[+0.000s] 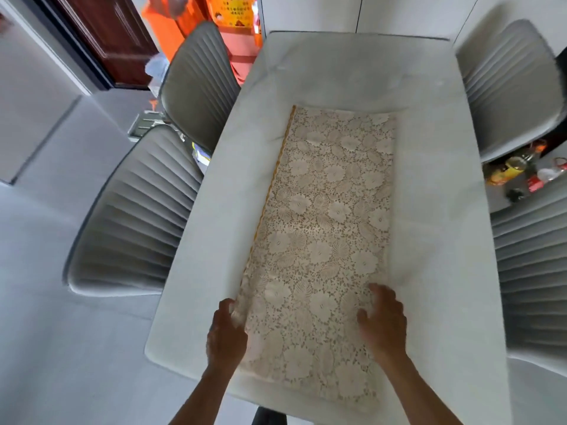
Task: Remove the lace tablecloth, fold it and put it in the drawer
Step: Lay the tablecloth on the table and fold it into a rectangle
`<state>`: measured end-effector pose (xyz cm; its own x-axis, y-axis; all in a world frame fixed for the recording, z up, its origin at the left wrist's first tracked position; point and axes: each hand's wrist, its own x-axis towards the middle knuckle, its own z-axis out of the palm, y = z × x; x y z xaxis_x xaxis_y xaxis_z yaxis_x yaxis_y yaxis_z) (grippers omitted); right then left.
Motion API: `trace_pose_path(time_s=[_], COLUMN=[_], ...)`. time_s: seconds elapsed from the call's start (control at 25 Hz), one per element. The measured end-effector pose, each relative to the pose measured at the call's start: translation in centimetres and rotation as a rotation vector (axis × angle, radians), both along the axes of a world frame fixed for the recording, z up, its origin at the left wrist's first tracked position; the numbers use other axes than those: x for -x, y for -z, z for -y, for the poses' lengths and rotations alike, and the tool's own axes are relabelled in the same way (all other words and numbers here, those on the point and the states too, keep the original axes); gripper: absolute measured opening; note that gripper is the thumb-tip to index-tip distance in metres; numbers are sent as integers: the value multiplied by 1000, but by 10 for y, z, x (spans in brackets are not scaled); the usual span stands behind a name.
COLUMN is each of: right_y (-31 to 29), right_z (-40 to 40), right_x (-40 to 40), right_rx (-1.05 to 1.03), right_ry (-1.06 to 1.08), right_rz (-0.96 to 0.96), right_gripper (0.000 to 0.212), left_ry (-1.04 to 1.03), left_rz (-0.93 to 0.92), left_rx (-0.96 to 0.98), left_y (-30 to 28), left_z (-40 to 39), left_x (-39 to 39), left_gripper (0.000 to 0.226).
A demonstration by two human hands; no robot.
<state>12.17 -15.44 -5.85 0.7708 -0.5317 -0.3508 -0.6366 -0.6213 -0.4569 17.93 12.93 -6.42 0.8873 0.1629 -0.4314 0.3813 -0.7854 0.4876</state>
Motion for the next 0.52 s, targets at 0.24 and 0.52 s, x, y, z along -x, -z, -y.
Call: trace_pose_path(time_s=[0.24,0.52], right_y=[-15,1], right_z=[-12,-20], right_x=[-1,-124], right_rx=[-1,76], right_ry=[-253,-361], right_rz=[-44,66], right_gripper=[42,41], left_ry=[104,409], left_rz=[131,275], left_rx=[-55,-41], left_y=[-28,-18], left_z=[20,96], left_x=[-14,-177], left_gripper=[37,33])
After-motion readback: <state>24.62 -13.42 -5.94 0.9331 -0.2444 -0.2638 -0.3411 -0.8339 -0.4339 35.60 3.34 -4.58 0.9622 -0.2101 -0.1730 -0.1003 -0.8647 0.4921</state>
